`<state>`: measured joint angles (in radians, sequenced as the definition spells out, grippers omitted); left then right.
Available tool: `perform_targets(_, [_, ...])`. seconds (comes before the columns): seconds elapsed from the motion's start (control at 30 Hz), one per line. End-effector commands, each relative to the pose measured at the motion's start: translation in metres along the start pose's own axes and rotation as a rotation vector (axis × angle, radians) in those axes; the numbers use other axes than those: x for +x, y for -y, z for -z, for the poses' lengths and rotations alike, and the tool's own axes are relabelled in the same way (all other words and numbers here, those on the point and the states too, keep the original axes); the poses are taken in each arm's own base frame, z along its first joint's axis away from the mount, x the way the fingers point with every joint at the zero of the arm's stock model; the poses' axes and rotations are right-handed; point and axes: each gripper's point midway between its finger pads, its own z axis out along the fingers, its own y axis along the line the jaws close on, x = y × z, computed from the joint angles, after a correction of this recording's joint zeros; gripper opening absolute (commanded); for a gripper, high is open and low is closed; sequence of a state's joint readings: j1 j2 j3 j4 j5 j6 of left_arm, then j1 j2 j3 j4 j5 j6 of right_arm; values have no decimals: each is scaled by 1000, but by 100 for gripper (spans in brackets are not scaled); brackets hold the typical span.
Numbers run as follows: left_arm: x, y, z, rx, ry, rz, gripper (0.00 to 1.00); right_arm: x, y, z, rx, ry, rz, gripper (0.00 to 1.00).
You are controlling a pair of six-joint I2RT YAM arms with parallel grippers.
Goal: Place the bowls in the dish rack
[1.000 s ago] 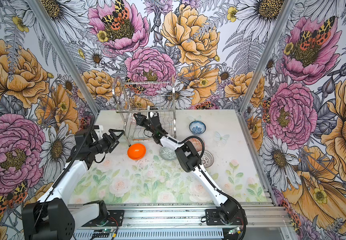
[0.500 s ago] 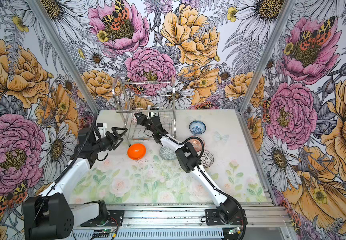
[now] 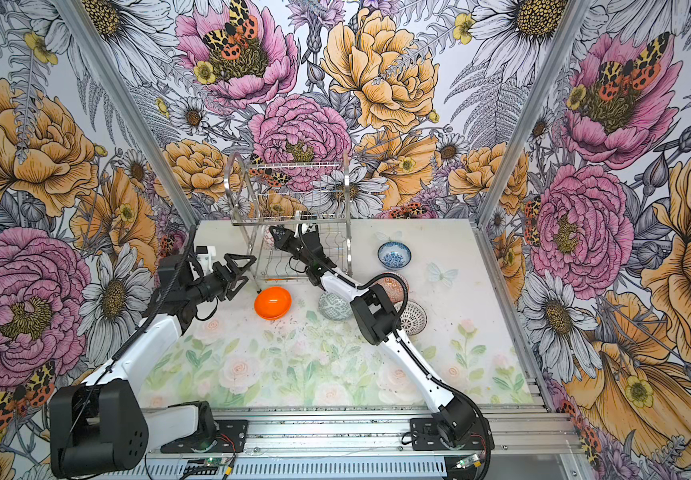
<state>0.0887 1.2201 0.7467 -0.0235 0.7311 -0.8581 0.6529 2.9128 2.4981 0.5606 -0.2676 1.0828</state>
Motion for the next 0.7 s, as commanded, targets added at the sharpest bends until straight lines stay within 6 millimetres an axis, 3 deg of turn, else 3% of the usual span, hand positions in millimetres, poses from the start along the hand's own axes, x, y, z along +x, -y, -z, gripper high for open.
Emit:
perform_targets(0.0, [2, 6, 1, 31, -8, -18, 99, 5, 4, 0, 6, -52, 32, 0])
perform_targets(0.67, [-1, 2, 4, 23, 2, -1, 99, 16, 10, 1, 54, -130, 98, 0])
